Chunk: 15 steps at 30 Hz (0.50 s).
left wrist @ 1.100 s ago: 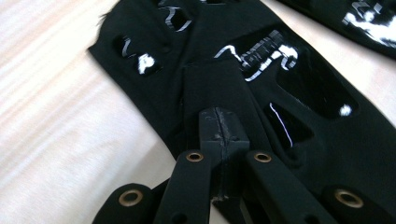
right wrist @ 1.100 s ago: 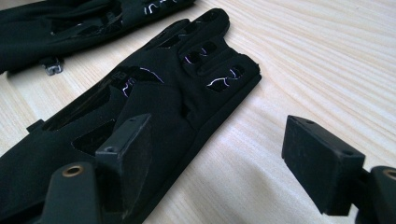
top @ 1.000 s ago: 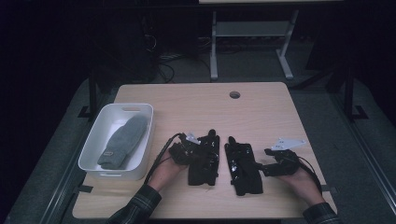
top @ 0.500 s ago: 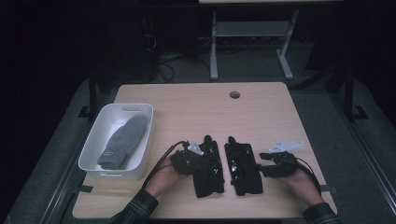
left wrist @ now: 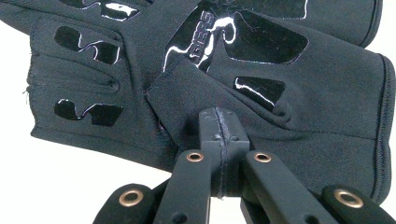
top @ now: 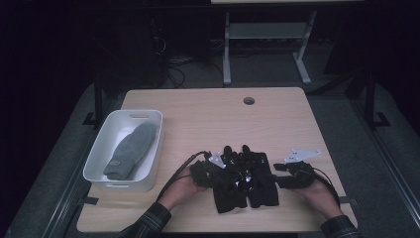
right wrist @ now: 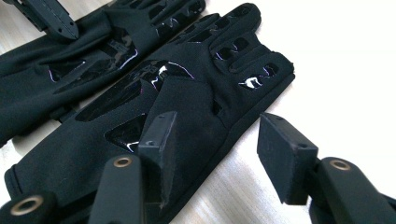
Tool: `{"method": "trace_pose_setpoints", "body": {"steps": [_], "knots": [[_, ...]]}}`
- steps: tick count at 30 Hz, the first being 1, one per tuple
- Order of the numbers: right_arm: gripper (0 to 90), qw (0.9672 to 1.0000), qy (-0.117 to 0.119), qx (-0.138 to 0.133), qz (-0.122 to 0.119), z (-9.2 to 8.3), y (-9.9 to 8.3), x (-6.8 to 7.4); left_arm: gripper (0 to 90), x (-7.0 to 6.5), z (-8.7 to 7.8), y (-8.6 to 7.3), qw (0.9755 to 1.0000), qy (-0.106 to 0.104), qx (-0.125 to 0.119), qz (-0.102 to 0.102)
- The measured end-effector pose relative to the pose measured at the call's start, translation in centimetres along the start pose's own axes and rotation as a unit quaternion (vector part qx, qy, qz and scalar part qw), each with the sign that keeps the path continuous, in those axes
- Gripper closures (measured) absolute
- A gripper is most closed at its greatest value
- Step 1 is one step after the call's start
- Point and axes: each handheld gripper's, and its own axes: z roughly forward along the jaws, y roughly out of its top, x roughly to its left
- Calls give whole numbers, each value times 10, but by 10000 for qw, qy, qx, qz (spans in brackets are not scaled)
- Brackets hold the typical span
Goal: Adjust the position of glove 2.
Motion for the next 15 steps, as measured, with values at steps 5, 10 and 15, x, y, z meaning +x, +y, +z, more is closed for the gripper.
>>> {"method": "trace_pose_setpoints", "body": {"steps": [5,10,15], "knots": [[562,10000,32,-24,13,-2,0,-1,835,2,-2,-1,9999,-45,-82,-52],[796,9999,112,-25,-2,-5,0,-4,675,7,-16,-9,9990,138,-310,-285],[880,9998,192,97,18,-5,-1,-2,515,19,-28,-24,9960,329,-383,-736]]}}
